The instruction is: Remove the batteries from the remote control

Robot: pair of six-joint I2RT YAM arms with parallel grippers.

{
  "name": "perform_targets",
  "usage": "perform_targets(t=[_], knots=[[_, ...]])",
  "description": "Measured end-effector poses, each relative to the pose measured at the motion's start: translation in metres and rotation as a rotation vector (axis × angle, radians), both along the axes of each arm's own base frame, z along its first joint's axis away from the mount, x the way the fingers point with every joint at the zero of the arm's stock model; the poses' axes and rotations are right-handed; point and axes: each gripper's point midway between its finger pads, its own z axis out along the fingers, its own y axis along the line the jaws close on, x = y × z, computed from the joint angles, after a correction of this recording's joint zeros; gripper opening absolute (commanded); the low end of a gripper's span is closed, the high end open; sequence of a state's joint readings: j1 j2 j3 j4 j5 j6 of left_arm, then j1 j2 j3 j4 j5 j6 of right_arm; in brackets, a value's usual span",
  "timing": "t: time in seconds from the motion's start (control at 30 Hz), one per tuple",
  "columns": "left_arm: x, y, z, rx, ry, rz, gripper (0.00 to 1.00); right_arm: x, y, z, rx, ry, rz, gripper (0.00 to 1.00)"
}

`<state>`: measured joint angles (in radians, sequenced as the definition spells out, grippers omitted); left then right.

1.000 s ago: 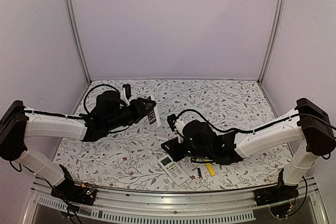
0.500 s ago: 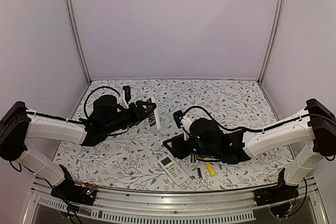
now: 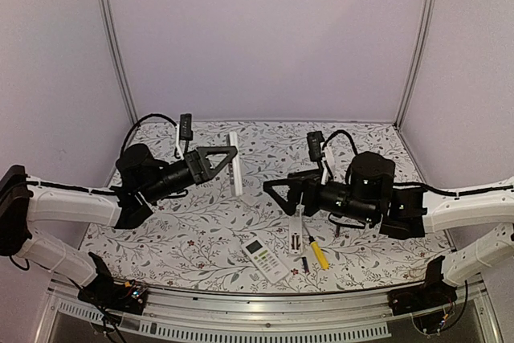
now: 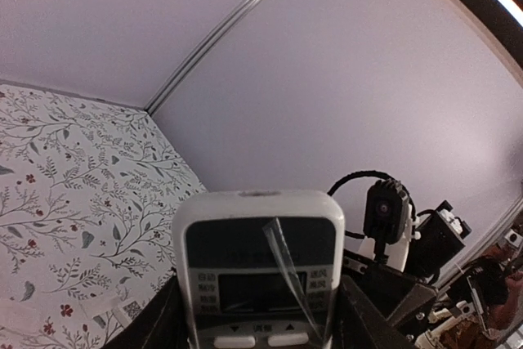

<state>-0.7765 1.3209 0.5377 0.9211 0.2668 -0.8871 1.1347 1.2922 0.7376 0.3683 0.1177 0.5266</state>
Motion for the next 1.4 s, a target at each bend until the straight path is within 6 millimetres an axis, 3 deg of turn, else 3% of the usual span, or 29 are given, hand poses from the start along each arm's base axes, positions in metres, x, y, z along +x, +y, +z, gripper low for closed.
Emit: perform_targets(t=[0.17,0.53,0.87,0.97,1.1,1.2,1.3,1.4], knots=[[-0.025,-0.009,0.026,-0.067,-0.114,-0.121,0.31,-0.008,-0.003,0.034,0.091,-0.044,0.038,0.99],[-0.063,-0.024,0.043,-0.155,-0.215,-0.304,0.31,-0.020,0.011,0.054,0.117,-0.073,0.109,0.99],[-0.077,-0.028,0.047,-0.170,-0.239,-0.355,0.31,-0.042,0.057,0.058,0.092,-0.099,0.298,0.98],[-0.078,-0.028,0.047,-0.169,-0.242,-0.359,0.31,-0.049,0.068,0.057,0.087,-0.107,0.343,0.94],[-0.080,-0.028,0.047,-0.166,-0.248,-0.364,0.31,-0.050,0.075,0.048,0.069,-0.102,0.361,0.77],[-0.081,-0.028,0.047,-0.161,-0.254,-0.366,0.32,-0.048,0.078,0.041,0.056,-0.087,0.359,0.70],[-0.081,-0.028,0.048,-0.155,-0.262,-0.363,0.33,-0.048,0.078,0.040,0.057,-0.081,0.359,0.55],[-0.083,-0.028,0.048,-0.146,-0.283,-0.366,0.40,-0.048,0.078,0.040,0.063,-0.070,0.354,0.47]])
